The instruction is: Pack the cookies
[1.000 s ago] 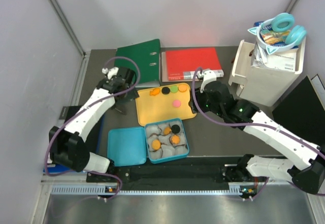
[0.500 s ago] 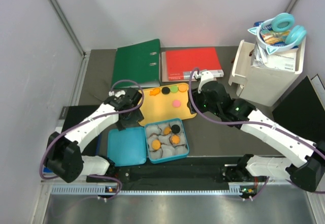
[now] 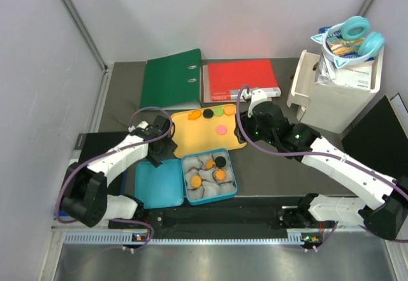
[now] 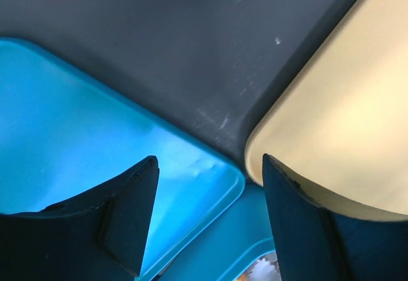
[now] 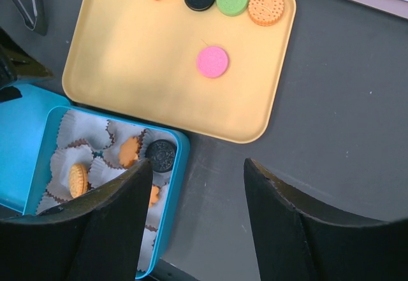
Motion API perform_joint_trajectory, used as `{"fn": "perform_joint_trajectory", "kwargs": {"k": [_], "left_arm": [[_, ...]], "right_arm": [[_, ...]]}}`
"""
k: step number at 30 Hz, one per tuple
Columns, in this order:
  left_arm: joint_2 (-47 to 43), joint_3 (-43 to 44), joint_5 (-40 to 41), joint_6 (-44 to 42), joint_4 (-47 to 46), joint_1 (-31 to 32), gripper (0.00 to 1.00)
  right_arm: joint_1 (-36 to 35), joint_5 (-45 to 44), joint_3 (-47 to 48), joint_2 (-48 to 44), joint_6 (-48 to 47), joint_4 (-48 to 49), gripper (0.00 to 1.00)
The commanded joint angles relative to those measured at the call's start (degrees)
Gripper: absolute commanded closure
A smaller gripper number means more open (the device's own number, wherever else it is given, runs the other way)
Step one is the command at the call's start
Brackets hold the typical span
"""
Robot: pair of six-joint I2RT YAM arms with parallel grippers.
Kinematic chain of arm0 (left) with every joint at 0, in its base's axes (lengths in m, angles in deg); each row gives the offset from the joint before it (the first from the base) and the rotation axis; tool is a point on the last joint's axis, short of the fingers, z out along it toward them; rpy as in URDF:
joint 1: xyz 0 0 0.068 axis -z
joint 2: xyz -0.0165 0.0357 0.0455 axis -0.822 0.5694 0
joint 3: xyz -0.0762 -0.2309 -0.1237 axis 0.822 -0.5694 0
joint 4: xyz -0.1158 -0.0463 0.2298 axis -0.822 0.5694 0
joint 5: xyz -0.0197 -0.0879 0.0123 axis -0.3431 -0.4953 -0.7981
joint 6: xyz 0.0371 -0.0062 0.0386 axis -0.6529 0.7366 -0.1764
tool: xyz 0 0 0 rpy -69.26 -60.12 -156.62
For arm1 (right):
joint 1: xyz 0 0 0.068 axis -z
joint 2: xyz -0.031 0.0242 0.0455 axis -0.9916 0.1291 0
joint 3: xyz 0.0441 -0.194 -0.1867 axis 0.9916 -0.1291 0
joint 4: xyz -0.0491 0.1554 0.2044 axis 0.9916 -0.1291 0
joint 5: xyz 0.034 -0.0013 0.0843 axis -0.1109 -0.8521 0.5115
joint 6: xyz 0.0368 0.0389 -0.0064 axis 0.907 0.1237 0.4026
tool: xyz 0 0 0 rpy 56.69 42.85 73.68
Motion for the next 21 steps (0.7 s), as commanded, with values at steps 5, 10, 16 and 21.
{"fn": "perform_joint_trajectory", "kwargs": {"k": [5,10,16,21], "left_arm": [[3.3,-3.0,-1.5,4.4,-7.7,-3.4,0.35],[1.0,-5.8,-0.3,5.1,-6.2,-3.7,0.39],[1.6,-9.0,-2.3,5.3,-7.6,-5.1,0.52],[2.6,-9.6,-2.7,5.3,-9.2,-5.3,0.69]], "right_arm": [[0.7,-1.0,0.2,-0.8,0.5,0.7,0.41],[0.7,-1.1,-0.3,-0.7,0.4,1.3,0.41],[0.7,-0.3,0.0,0.4,0.7,1.9,0.41],[0.7,-0.3,0.1,0.6,0.7,1.6,0.41]]}}
